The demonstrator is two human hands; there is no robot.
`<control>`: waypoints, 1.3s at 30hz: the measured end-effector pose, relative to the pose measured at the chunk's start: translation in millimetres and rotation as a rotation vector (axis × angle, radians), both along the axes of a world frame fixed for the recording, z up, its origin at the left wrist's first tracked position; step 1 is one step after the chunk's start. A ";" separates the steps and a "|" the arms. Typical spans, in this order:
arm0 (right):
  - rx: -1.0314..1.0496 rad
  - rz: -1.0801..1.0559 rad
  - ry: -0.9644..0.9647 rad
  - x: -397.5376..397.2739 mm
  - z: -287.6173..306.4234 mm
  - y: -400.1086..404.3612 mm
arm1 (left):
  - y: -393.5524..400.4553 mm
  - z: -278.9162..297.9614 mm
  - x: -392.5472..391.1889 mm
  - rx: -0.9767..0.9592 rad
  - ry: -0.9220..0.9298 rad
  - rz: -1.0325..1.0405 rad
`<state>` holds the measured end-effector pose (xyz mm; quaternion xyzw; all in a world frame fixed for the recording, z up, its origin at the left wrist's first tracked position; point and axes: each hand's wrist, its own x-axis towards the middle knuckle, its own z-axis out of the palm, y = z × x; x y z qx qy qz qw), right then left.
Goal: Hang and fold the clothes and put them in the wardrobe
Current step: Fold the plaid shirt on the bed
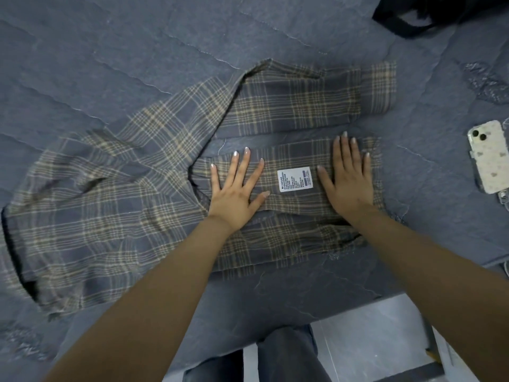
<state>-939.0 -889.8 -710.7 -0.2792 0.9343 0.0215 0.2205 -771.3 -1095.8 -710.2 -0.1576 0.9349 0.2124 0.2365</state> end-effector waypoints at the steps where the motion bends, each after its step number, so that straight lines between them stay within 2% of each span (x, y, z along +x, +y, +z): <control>1: -0.002 -0.047 -0.015 2.2 5.3 -7.2 | -6.1 5.7 -0.7 0.116 0.022 0.030; 3: -0.054 -0.108 -0.027 10.4 20.3 -28.5 | -26.5 25.1 1.6 0.404 0.130 0.178; 4: -0.123 -0.095 -0.022 18.5 29.7 -41.9 | -39.1 36.6 6.1 0.492 0.215 0.260; 5: -0.226 -0.050 -0.031 29.4 39.2 -56.8 | -53.6 47.7 12.8 0.499 0.302 0.316; 7: -0.440 0.006 -0.139 58.6 54.1 -91.8 | -87.5 68.0 29.4 0.423 0.421 0.407; 9: -0.530 -0.078 -0.331 93.4 61.0 -133.9 | -128.2 82.4 50.5 0.346 0.459 0.543; 12: -0.600 -0.486 -0.616 138.4 62.8 -197.8 | -198.1 84.1 87.3 0.038 0.410 0.647; 15: -0.731 -0.978 -0.733 156.9 60.0 -245.0 | -256.1 74.6 116.9 -0.169 0.182 0.784; 17: -0.843 -1.160 -0.756 159.7 56.6 -262.8 | -277.8 63.5 129.7 -0.074 0.019 0.819; 20: -0.905 -1.146 -0.732 164.8 56.7 -276.5 | -291.1 54.1 142.4 0.373 0.044 0.881; 23: -0.983 -1.128 -0.692 169.5 63.1 -270.1 | -292.0 73.7 156.5 0.546 0.183 0.795; 26: -1.071 -1.159 -0.841 178.4 70.9 -240.7 | -287.1 90.3 177.6 0.661 0.218 0.703; 27: -1.023 -1.147 -0.884 184.3 72.3 -228.2 | -285.8 92.2 187.1 0.667 0.219 0.646; 28: -0.930 -1.126 -0.886 190.1 72.1 -215.1 | -285.9 89.3 197.5 0.616 0.200 0.576; 31: -0.641 -1.019 -0.808 203.8 66.6 -183.6 | -288.1 76.5 224.4 0.229 0.187 0.308; 34: -0.465 -0.926 -0.881 209.5 61.9 -171.5 | -283.0 65.3 244.9 0.079 0.112 0.181; 36: -0.472 -0.966 -0.859 205.3 61.5 -170.8 | -275.7 56.4 252.3 -0.006 0.036 0.153; 39: -0.645 -1.181 -0.764 182.1 64.3 -177.7 | -268.0 52.8 244.2 -0.076 -0.040 0.152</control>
